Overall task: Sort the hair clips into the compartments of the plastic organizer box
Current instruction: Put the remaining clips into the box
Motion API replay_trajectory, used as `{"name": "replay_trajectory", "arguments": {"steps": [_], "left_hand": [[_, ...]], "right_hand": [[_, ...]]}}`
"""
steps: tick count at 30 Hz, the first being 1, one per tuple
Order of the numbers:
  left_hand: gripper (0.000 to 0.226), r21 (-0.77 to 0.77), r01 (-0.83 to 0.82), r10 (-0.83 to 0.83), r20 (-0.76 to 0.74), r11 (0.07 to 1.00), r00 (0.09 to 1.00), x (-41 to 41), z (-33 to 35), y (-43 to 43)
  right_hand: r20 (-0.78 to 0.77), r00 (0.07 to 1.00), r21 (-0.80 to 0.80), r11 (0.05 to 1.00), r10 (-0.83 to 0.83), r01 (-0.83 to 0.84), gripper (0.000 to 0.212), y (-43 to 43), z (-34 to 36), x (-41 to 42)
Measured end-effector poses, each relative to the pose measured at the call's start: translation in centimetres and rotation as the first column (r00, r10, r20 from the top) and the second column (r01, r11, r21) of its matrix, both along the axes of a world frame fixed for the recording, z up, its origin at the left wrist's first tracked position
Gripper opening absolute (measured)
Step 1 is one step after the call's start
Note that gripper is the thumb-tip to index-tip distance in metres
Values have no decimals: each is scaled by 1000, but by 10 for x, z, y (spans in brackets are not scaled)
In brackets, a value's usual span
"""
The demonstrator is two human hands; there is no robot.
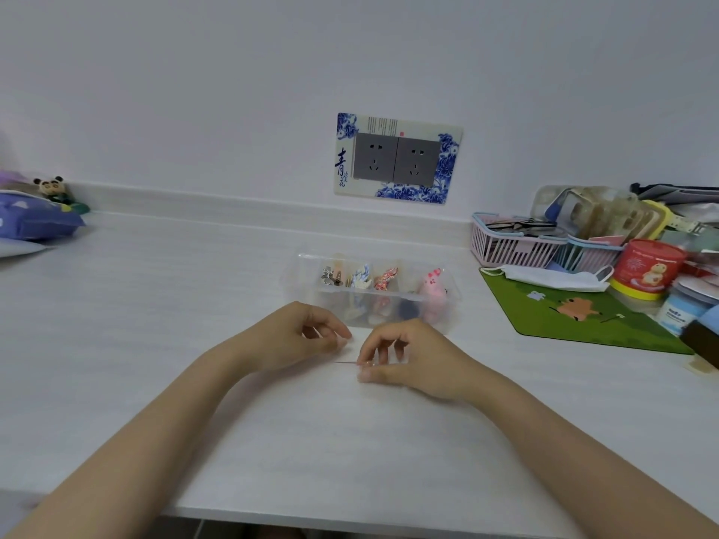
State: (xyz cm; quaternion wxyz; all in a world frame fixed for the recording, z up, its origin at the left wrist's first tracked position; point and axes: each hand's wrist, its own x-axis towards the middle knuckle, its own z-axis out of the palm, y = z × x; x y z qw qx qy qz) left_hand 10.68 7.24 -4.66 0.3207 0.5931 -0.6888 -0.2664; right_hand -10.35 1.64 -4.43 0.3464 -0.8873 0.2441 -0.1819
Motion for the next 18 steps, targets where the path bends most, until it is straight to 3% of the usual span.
{"name": "replay_trajectory", "arguments": {"steps": [4, 6, 8, 14, 18], "left_hand": [[12, -3, 36, -36, -6, 999, 999, -6, 0, 2], [13, 9, 64, -64, -7, 998, 998, -9, -1, 3], [15, 11, 64, -64, 8, 998, 998, -12, -2, 2], [15, -8, 57, -56, 46, 998, 997, -14, -5, -3], [7, -13, 51, -50, 39, 999, 998, -15, -6, -3]], "right_hand": [[215, 968, 68, 991, -127, 114, 9, -10, 22, -6], [379, 880, 109, 958, -288, 266, 7, -28, 38, -11], [449, 789, 125, 903, -420, 410, 5, -50, 48, -18], [346, 791, 176, 863, -505, 474, 9, -83, 42, -10], [328, 805, -3, 851, -495, 525, 11, -86, 36, -9]]}}
